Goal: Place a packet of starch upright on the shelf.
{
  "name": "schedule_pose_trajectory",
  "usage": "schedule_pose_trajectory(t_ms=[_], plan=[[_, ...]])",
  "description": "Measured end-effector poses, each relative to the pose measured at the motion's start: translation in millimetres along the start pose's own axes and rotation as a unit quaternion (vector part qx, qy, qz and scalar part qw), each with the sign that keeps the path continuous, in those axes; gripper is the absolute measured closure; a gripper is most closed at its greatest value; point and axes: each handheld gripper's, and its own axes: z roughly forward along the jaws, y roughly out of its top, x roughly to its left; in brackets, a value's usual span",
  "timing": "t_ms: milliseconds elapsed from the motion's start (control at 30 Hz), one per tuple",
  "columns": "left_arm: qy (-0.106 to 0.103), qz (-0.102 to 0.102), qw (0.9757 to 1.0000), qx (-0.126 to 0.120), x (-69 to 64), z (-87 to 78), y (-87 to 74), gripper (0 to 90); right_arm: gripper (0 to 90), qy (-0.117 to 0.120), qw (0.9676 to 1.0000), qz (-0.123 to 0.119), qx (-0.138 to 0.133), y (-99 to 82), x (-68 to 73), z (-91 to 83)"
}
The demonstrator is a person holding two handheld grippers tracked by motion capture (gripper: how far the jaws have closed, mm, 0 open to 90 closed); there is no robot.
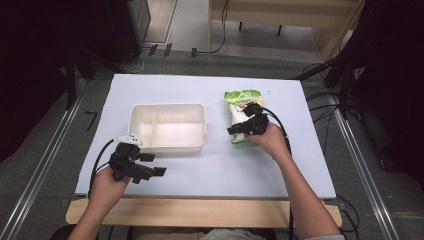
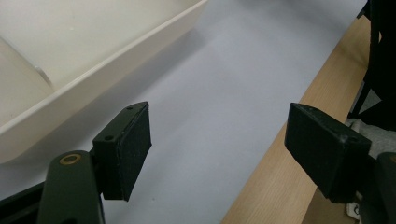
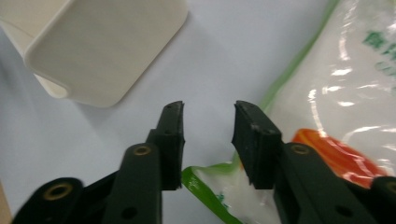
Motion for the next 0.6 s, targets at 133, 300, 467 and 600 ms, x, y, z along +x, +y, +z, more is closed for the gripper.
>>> schedule_pose_trajectory(t_ms=[133, 300, 467, 600], plan=[[0.001, 0.001, 1.0, -0.001, -0.6, 0.1, -0.2, 23.7, 59.6, -0.028, 0.9995, -0.009, -0.009, 4.3, -4.4, -17.9], [0.005, 0.0, 1.0, 0.0, -1.1, -0.3, -2.0, 23.6, 52.4, -0.058, 0.9981, 0.001, -0.02, 5.7, -21.7, -35.5], [0.01, -0.001, 0.9999, 0.0, -1.2, -2.0, -4.6, 23.4, 52.8, -0.073, 0.9969, 0.013, -0.028, 9.6, -37.6, -42.1], [0.013, -0.002, 0.9999, -0.001, -1.5, -2.5, -6.5, 23.2, 51.1, -0.089, 0.9954, 0.021, -0.029, 15.5, -49.3, -44.7]])
